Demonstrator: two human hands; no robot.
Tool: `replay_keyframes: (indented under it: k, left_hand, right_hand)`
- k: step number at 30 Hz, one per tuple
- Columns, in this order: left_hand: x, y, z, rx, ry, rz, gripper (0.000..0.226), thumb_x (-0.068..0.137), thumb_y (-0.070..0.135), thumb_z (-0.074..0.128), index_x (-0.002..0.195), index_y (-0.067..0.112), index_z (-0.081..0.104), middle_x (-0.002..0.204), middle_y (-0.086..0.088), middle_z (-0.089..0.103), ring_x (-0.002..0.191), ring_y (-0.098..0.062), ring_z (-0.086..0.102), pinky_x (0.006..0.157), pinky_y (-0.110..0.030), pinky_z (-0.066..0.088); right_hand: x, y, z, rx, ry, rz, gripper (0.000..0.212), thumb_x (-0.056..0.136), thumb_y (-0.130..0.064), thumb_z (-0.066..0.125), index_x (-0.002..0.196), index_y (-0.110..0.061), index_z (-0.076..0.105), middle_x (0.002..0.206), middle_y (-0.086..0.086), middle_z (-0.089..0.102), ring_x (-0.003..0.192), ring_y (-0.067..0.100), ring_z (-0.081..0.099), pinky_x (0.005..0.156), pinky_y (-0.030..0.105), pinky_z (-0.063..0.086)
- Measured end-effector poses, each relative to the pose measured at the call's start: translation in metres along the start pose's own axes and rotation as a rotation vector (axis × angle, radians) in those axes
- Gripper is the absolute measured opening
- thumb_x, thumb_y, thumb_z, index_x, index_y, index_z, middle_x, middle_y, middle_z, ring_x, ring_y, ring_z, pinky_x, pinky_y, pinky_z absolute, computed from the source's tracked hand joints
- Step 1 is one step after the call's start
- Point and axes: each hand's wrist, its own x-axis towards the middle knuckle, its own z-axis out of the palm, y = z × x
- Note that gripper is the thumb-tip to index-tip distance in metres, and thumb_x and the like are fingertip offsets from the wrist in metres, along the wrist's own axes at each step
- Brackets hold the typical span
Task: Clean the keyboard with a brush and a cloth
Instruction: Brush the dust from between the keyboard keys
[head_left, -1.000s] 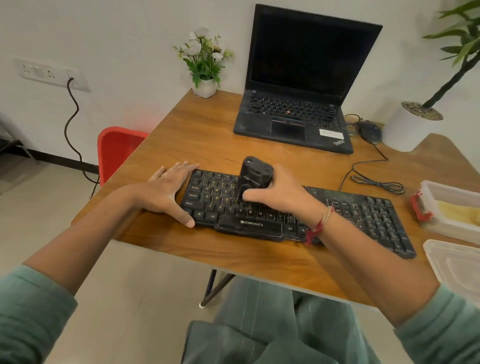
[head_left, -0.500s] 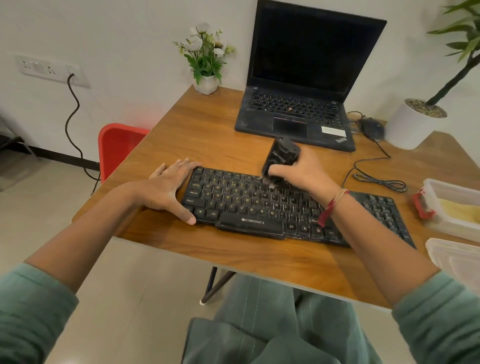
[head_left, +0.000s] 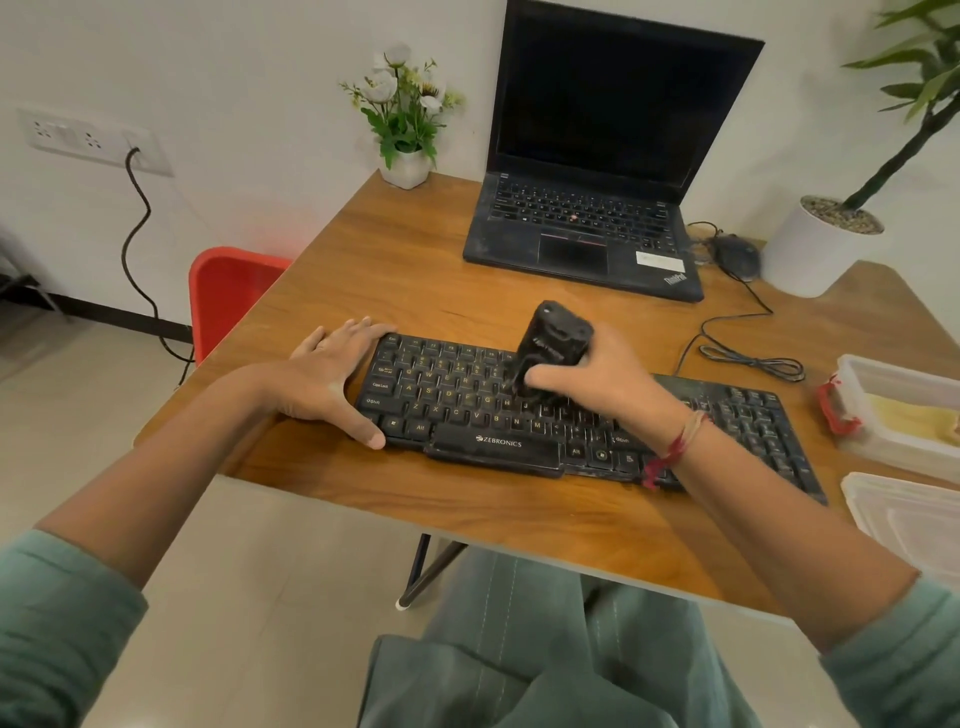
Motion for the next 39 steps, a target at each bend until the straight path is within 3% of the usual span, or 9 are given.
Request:
replay_keyframes:
  k: [3, 7, 12, 17, 21, 26, 32, 36, 39]
  left_hand:
    - [0.000, 0.000, 0.000, 0.004, -0.005, 0.001, 0.150, 0.023, 0.096, 0.060, 0.148, 0.043, -0.004, 0.162, 0.009, -0.008, 0.146, -0.007, -0.014, 0.117, -0.039, -0.018]
    - [0.000, -0.001, 0.000, 0.010, -0.007, 0.002, 0.150, 0.023, 0.096, 0.060, 0.148, 0.043, -0.004, 0.162, 0.008, -0.008, 0.146, -0.008, -0.014, 0.117, -0.040, -0.017]
    - [0.000, 0.001, -0.001, 0.008, -0.009, 0.001, 0.146, 0.024, 0.096, 0.060, 0.146, 0.047, -0.004, 0.162, 0.008, -0.008, 0.146, -0.008, -0.014, 0.117, -0.039, -0.018]
    - [0.000, 0.001, 0.000, 0.006, -0.008, 0.006, 0.139, 0.024, 0.096, 0.058, 0.139, 0.053, -0.007, 0.161, 0.009, -0.008, 0.146, -0.008, -0.013, 0.116, -0.039, -0.018]
    - [0.001, 0.000, -0.001, 0.008, -0.010, 0.007, 0.144, 0.024, 0.097, 0.058, 0.144, 0.049, -0.005, 0.162, 0.009, -0.008, 0.147, -0.009, -0.014, 0.116, -0.039, -0.017]
    - [0.002, -0.004, 0.001, 0.009, 0.004, 0.008, 0.139, 0.026, 0.095, 0.061, 0.142, 0.052, -0.005, 0.162, 0.008, -0.008, 0.147, -0.010, -0.014, 0.117, -0.041, -0.017]
    - [0.003, -0.004, 0.002, 0.013, 0.001, 0.008, 0.146, 0.027, 0.094, 0.062, 0.148, 0.045, -0.004, 0.162, 0.008, -0.008, 0.147, -0.009, -0.015, 0.118, -0.042, -0.017]
    - [0.003, -0.006, 0.002, 0.005, -0.002, 0.011, 0.140, 0.029, 0.093, 0.063, 0.144, 0.051, -0.005, 0.162, 0.009, -0.009, 0.147, -0.008, -0.015, 0.118, -0.043, -0.017]
    - [0.004, -0.007, 0.002, 0.012, 0.001, 0.010, 0.144, 0.029, 0.092, 0.063, 0.148, 0.045, -0.004, 0.162, 0.009, -0.010, 0.146, -0.008, -0.016, 0.118, -0.043, -0.017]
  right_hand:
    - [-0.006, 0.003, -0.004, 0.056, -0.107, 0.028, 0.031, 0.074, -0.020, 0.077, 0.100, -0.015, 0.062, 0.095, 0.006, 0.070, 0.083, 0.018, 0.068, 0.069, 0.029, 0.057]
    - [0.013, 0.013, -0.025, -0.030, 0.222, 0.058, 0.033, 0.072, -0.026, 0.076, 0.098, -0.013, 0.061, 0.096, 0.007, 0.067, 0.086, 0.019, 0.065, 0.073, 0.035, 0.057]
    - [-0.007, 0.006, -0.007, -0.035, -0.047, -0.026, 0.024, 0.076, -0.018, 0.075, 0.094, -0.005, 0.064, 0.089, 0.013, 0.070, 0.080, 0.025, 0.067, 0.069, 0.038, 0.056]
    - [0.009, 0.017, -0.029, -0.028, 0.225, 0.071, 0.035, 0.072, -0.025, 0.076, 0.102, -0.013, 0.061, 0.092, 0.002, 0.065, 0.083, 0.014, 0.063, 0.059, 0.023, 0.047]
    - [-0.002, 0.010, -0.011, -0.018, 0.002, 0.001, 0.023, 0.073, -0.019, 0.076, 0.091, -0.010, 0.065, 0.087, 0.011, 0.071, 0.079, 0.022, 0.067, 0.067, 0.037, 0.055]
    - [0.011, 0.014, -0.027, -0.041, 0.200, 0.066, 0.030, 0.073, -0.024, 0.076, 0.095, -0.015, 0.057, 0.094, 0.003, 0.065, 0.084, 0.016, 0.064, 0.069, 0.030, 0.056]
    - [-0.005, -0.002, -0.005, 0.026, -0.037, -0.008, 0.017, 0.075, -0.017, 0.075, 0.085, -0.015, 0.062, 0.083, 0.004, 0.068, 0.076, 0.018, 0.065, 0.068, 0.030, 0.055]
    - [0.009, -0.002, -0.023, -0.050, 0.210, 0.031, 0.019, 0.076, -0.020, 0.074, 0.088, -0.014, 0.060, 0.085, 0.003, 0.065, 0.079, 0.017, 0.064, 0.067, 0.031, 0.056]
    - [-0.005, -0.013, 0.001, 0.001, -0.039, -0.020, 0.021, 0.078, -0.018, 0.073, 0.089, -0.021, 0.055, 0.091, 0.005, 0.066, 0.084, 0.023, 0.066, 0.071, 0.033, 0.057]
